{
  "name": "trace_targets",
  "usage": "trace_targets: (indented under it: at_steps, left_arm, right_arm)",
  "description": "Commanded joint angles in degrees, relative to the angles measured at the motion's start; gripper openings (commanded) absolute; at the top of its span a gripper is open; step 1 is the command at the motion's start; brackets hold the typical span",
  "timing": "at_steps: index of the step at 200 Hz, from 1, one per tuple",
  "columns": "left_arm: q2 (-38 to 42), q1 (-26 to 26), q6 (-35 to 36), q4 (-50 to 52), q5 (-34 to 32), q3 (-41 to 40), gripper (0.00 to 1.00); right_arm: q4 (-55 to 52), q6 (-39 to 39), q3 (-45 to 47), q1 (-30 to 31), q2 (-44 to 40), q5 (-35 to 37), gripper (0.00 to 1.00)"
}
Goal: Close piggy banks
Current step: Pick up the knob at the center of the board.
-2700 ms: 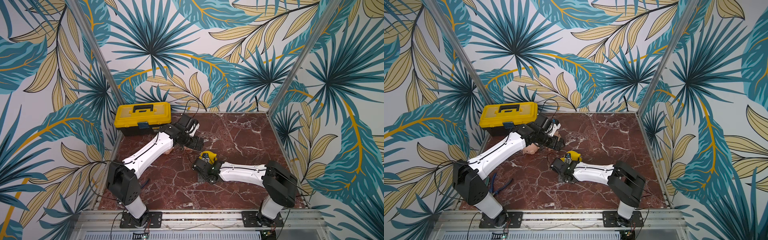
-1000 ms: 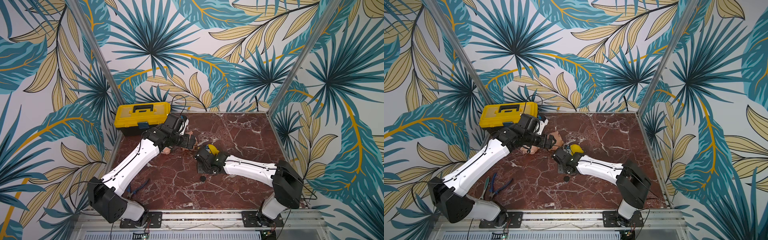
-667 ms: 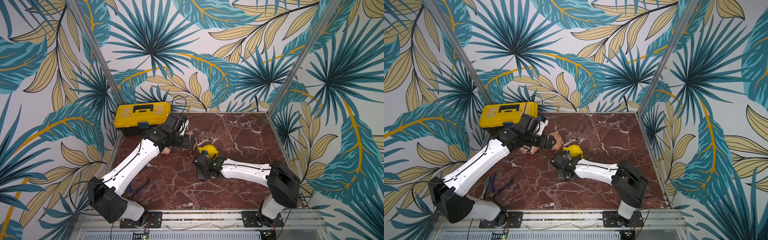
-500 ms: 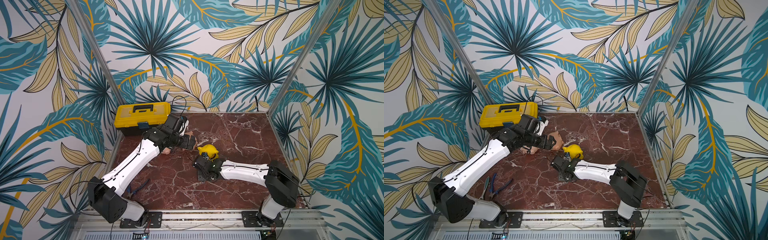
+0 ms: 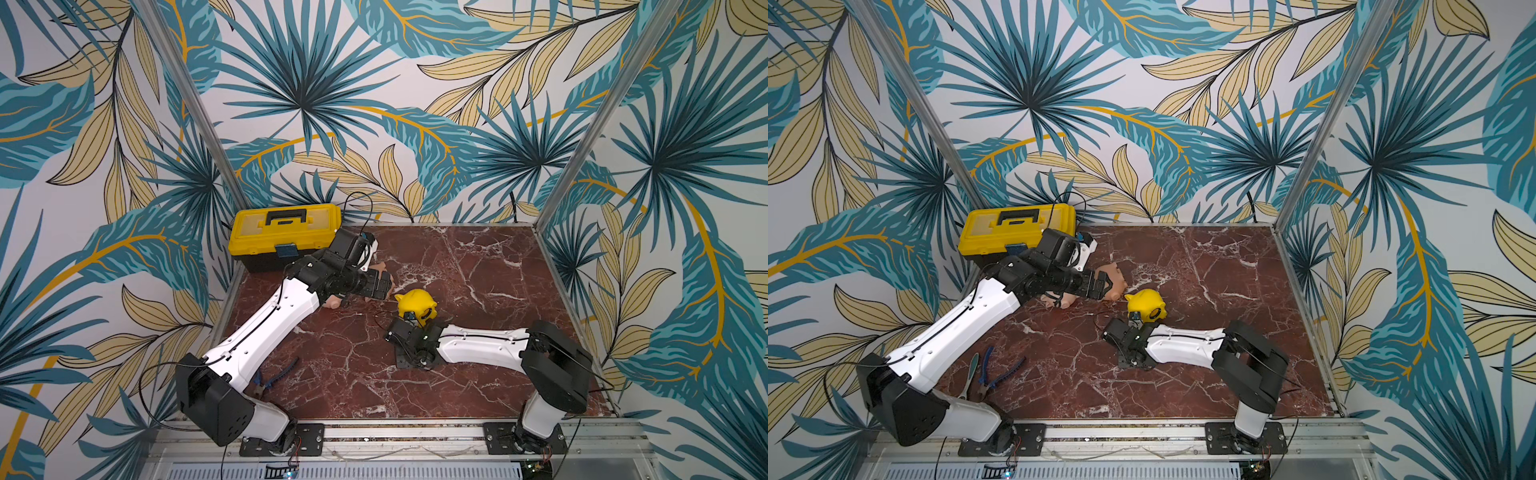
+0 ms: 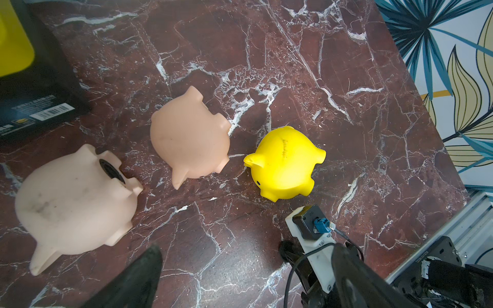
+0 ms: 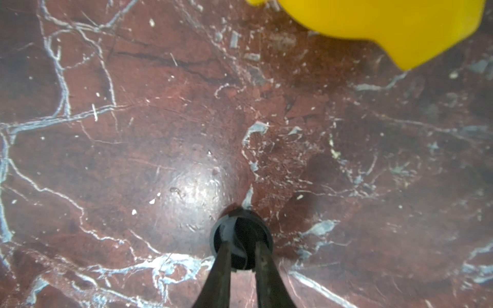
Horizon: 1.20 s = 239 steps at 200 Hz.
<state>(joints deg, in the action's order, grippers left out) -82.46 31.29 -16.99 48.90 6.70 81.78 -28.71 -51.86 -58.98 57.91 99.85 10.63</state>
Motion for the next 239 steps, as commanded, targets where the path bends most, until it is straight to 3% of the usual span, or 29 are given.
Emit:
trace_targets:
  at_steps: [1,31,83,123,187,239]
  left_arm:
    - [0.18,-0.25,0.04,-0.03,0.67,-1.57,0.99]
    - [0.15,-0.24,0.12,-0.04,0.52,-1.71,1.0]
    - [0.09,-0.23,0.2,-0.04,0.34,-1.62,1.0]
    - [-0.61,-0.25,0.47,-0.02,0.95,-1.44,0.99]
    - [-4.15,-0.26,2.51,-0.04,4.64,1.61,1.0]
    - [-13.02,0.04,5.9,-0.22,13.08,9.18,1.0]
  right_arm:
    - [0.32,-0.79,0.8,0.35,1.86,-0.08,0.19]
    - [0.41,-0.75,0.8,0.27,3.38,-1.2,0.11]
    - [-1.12,-0.89,0.64,0.37,4.02,-2.28,0.09]
    - [-0.33,-0.15,0.45,0.45,3.24,-2.23,0.0]
    - [2.19,5.96,2.49,0.36,-9.33,0.54,0.0]
    - [5.51,12.1,8.97,0.27,-23.76,3.86,0.0]
